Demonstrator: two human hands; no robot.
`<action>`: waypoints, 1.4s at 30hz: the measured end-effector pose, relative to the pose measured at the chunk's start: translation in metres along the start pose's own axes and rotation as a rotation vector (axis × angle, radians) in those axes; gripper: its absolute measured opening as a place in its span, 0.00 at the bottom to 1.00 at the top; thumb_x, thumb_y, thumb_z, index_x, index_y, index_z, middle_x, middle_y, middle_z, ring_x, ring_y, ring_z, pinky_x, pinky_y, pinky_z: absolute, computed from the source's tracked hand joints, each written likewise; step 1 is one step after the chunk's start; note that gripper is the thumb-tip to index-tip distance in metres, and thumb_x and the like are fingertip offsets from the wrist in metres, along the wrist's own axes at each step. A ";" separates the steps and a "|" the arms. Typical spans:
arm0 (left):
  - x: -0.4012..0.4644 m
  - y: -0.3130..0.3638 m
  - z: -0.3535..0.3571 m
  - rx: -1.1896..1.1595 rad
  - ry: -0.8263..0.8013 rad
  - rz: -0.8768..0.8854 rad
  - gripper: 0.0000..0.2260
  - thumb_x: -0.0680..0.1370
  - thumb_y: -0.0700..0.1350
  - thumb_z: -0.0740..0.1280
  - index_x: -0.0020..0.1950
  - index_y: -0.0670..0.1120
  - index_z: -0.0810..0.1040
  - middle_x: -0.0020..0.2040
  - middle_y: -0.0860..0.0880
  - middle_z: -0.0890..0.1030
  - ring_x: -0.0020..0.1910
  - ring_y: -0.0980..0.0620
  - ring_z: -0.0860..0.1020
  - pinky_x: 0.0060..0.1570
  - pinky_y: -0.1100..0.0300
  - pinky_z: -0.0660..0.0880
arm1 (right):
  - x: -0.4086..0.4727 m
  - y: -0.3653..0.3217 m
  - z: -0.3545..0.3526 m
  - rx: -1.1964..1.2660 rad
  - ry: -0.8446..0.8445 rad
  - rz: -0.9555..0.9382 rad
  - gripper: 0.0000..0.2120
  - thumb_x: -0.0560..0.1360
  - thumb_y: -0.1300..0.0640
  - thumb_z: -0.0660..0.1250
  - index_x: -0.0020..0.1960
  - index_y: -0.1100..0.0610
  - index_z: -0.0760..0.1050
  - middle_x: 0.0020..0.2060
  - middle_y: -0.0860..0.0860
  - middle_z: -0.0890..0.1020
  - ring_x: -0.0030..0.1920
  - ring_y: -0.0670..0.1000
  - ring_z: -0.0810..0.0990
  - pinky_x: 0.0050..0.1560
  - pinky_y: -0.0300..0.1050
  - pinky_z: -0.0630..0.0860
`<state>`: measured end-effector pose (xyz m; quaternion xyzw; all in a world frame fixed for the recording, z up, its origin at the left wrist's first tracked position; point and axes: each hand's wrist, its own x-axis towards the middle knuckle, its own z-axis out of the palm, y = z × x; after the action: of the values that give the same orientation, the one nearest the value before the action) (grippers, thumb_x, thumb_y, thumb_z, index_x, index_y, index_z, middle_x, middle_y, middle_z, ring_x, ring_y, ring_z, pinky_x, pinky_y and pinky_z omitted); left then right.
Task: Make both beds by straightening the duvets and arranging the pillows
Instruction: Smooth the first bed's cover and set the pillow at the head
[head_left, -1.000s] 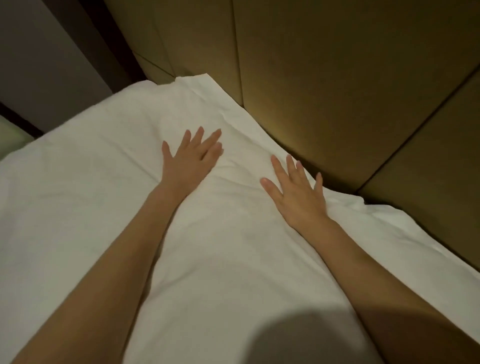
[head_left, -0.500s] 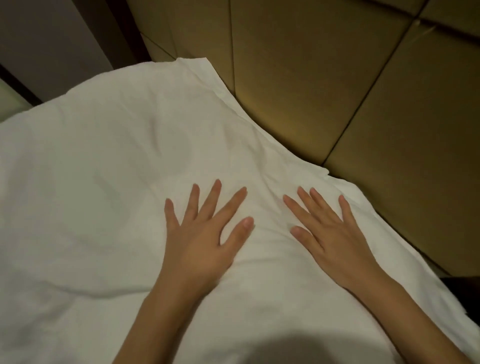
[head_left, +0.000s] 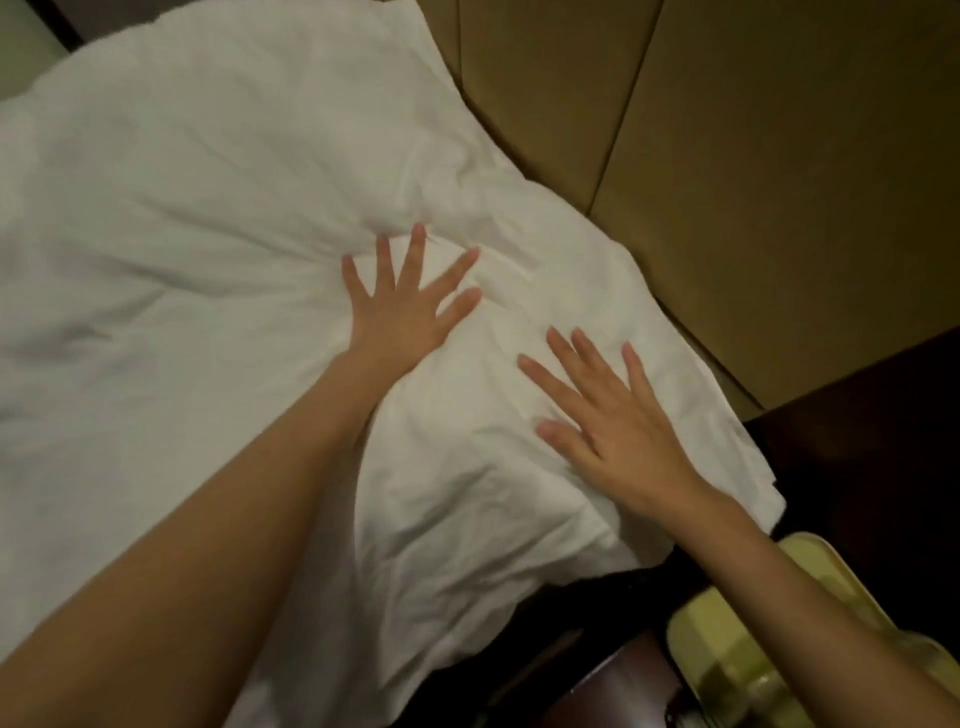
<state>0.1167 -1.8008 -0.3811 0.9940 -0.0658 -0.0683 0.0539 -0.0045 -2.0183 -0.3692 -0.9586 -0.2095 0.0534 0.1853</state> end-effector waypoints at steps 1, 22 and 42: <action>-0.011 0.005 -0.008 -0.074 -0.023 -0.013 0.23 0.79 0.65 0.40 0.73 0.68 0.40 0.79 0.51 0.41 0.77 0.43 0.42 0.70 0.34 0.38 | -0.003 0.000 0.011 -0.023 -0.030 0.008 0.27 0.78 0.34 0.36 0.75 0.38 0.44 0.76 0.41 0.44 0.77 0.45 0.42 0.73 0.48 0.33; -0.277 0.047 0.076 -0.350 0.569 0.307 0.15 0.77 0.40 0.61 0.62 0.46 0.78 0.68 0.41 0.73 0.69 0.42 0.68 0.69 0.42 0.60 | -0.149 -0.017 0.066 -0.087 0.196 -0.133 0.23 0.77 0.43 0.59 0.70 0.50 0.68 0.70 0.53 0.69 0.71 0.52 0.64 0.72 0.59 0.57; -0.260 0.029 0.151 -0.018 0.426 0.164 0.14 0.72 0.51 0.70 0.51 0.44 0.77 0.65 0.43 0.76 0.71 0.47 0.67 0.71 0.40 0.54 | -0.080 0.031 0.104 -0.054 0.273 -0.282 0.19 0.66 0.67 0.74 0.55 0.59 0.78 0.57 0.60 0.78 0.61 0.54 0.67 0.59 0.59 0.68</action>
<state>-0.1641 -1.8080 -0.4925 0.9769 -0.1327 0.1470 0.0806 -0.0844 -2.0435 -0.4754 -0.9227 -0.3160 -0.1093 0.1918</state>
